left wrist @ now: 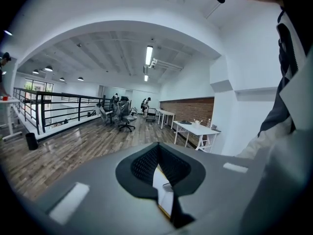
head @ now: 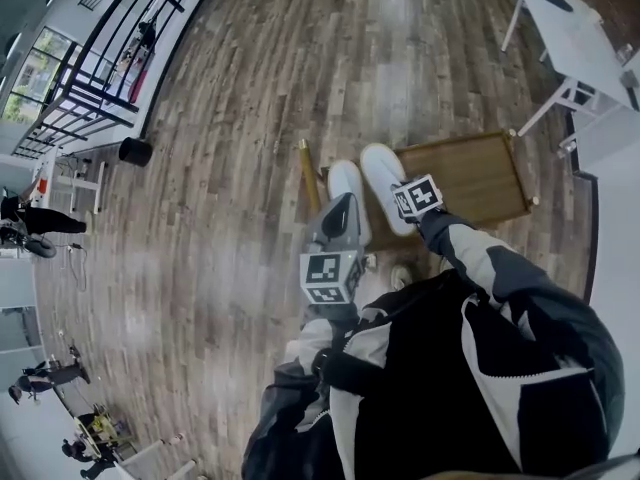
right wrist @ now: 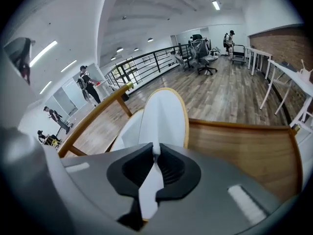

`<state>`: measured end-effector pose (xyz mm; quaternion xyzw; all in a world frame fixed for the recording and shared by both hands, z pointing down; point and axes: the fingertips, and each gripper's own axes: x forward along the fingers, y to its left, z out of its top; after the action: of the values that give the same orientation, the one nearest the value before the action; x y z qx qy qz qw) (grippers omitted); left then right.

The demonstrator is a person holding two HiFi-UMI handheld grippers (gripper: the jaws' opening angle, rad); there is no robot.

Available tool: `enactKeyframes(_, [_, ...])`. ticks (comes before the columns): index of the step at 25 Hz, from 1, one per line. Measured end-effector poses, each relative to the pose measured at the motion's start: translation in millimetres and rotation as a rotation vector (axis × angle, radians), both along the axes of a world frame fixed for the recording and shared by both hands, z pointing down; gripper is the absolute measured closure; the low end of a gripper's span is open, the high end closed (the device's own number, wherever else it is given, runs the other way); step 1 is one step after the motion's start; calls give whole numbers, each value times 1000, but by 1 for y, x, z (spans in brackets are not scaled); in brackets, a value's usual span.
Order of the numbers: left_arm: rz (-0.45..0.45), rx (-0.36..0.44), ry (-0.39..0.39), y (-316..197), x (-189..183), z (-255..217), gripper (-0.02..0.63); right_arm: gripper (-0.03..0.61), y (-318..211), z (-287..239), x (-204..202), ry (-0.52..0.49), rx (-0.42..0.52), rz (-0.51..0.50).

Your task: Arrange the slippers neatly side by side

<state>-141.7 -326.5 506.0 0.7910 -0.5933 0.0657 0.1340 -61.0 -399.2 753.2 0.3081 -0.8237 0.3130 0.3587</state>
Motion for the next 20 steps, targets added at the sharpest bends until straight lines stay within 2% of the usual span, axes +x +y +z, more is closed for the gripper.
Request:
enactKeyframes(8, [1,11,-33,12,-11,-4,598,552,-1,53,-6,65,-128,73])
enactKeyframes(16, [-12,-20,-44,23,-19,3,598,551,6,75,-21,101,-157,56])
enactKeyframes(20, [-13,-28,-36,31,-21,7,598,551,5,75,-22,125,-138,42])
